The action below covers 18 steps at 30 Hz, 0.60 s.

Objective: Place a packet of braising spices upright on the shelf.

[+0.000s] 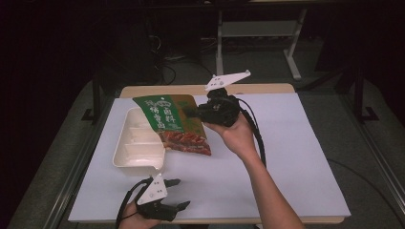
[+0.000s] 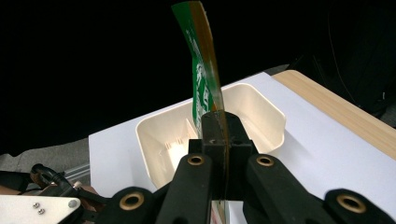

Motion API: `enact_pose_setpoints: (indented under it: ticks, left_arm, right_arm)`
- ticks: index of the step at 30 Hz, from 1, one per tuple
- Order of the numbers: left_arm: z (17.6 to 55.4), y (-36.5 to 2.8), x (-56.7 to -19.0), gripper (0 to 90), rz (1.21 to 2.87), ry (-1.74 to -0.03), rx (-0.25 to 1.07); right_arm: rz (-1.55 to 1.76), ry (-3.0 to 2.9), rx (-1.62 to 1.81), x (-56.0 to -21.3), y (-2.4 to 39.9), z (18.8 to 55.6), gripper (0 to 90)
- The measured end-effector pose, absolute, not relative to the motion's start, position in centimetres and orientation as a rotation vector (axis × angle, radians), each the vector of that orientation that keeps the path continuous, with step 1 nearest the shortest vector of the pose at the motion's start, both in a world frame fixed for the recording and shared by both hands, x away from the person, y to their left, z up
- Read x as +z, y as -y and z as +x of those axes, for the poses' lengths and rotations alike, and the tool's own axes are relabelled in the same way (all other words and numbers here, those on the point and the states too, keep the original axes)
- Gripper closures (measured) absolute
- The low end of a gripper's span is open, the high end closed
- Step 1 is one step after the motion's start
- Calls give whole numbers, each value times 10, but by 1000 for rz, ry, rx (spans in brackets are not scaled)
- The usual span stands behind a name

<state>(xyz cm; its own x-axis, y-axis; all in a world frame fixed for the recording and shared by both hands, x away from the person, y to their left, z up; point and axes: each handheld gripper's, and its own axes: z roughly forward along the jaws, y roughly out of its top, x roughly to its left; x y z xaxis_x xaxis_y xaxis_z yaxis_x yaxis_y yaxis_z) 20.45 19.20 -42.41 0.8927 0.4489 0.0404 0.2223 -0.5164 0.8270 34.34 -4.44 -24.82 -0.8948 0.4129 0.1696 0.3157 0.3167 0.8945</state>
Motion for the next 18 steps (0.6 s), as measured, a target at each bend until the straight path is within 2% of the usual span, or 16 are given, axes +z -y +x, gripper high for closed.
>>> enact_pose_setpoints:
  ticks: [18]
  left_arm:
    - [204, -195, -423, 276, 2086, -478, 342]
  right_arm:
    - [606, -2500, 1691, -242, 5, 346, 900]
